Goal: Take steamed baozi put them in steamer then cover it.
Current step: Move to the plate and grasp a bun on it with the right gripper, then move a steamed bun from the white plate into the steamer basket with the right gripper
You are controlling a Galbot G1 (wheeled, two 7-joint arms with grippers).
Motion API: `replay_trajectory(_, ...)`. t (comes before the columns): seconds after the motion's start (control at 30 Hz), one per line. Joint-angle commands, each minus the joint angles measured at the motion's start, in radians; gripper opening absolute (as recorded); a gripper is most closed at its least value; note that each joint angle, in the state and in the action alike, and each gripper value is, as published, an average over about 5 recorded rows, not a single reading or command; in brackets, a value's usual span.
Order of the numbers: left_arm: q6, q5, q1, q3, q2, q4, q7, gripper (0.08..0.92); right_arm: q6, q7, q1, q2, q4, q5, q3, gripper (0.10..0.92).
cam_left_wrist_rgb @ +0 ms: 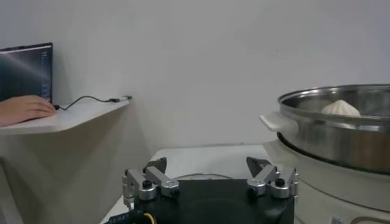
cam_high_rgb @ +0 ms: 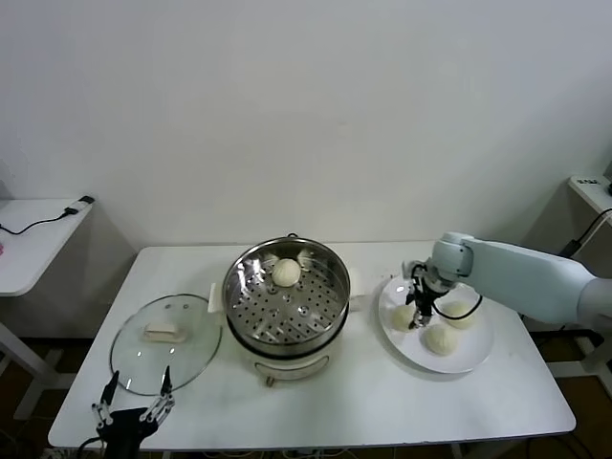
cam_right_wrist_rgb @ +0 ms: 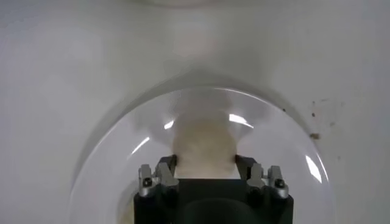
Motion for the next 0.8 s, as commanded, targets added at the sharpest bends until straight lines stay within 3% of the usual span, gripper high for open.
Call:
replay_trajectory(0.03,-0.002,0.003,0.001,0.002,0.0,-0.003,0.0,0.823,0.024,-0.072,0.254,-0.011,0.043,0.131,-0.069,0.654)
replay_trajectory(0.4,-0.011,0.008,0.009,0.009,0.006,-0.013,-0.005,0.823,0.006,-0.16,0.667,0.105,0.189,0.441,-0.134,0.658)
replay_trajectory(0.6,-0.006,0.009,0.001,0.014,0.009,-0.017,-0.004,0.823,-0.101,-0.068,0.699,0.348,0.253,0.575,-0.062,0.661)
replay_trajectory(0.8,0.007,0.0,-0.006,0.007,0.007,-0.031,-0.003,0.823,-0.21,0.097,0.577,0.521,0.287,0.62,-0.067,0.656)
